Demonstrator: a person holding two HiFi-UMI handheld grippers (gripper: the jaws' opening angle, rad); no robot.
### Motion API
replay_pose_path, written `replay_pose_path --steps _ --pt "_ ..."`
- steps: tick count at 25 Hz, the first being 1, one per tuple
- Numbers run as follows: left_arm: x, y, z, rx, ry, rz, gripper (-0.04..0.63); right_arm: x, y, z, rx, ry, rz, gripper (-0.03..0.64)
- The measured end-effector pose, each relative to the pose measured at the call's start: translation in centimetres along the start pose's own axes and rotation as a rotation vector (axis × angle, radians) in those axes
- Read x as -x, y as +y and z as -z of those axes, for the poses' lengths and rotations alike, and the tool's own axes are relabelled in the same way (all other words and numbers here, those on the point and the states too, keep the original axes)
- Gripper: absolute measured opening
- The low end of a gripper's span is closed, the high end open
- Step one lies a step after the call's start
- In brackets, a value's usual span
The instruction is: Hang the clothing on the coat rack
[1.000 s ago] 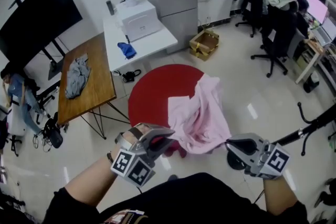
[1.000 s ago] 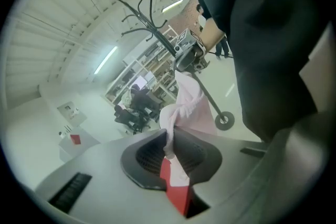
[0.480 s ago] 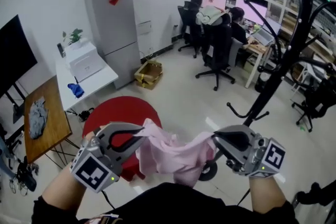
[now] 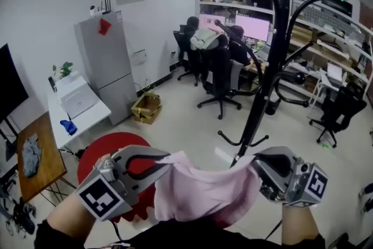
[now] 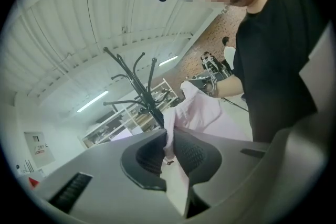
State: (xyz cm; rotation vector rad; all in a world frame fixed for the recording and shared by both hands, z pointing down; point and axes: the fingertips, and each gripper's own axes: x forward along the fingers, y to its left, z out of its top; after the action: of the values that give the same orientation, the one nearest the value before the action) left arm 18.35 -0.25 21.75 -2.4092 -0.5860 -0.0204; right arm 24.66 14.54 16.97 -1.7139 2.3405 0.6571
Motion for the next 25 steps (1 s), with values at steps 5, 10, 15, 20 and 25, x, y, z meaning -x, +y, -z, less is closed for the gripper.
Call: replay_pose_path --steps 5,10,15,20,25 --pt "-2.8 1.7 -6.7 -0.008 -0.142 -0.022 0.023 3.2 -1.8 -5.7 0.044 -0.074 0.034 0.006" --pt "-4.4 5.5 -13.3 -0.047 -0.243 -0.059 0.023 4.7 -4.0 -12.6 0.127 -0.134 0.073 0.006" --pt "-5.9 8.9 -18.2 -0.042 -0.313 -0.096 0.023 5.0 -6.3 -18.0 0.199 -0.167 0.127 0.006" --pt "-8.4 11.5 -20.5 -0.020 -0.340 -0.110 0.023 4.8 -9.7 -20.5 0.249 -0.174 0.213 0.006" --pt "-11.4 13.1 -22.3 0.022 -0.360 -0.115 0.023 6.2 -14.3 -21.4 0.259 -0.159 0.374 0.006"
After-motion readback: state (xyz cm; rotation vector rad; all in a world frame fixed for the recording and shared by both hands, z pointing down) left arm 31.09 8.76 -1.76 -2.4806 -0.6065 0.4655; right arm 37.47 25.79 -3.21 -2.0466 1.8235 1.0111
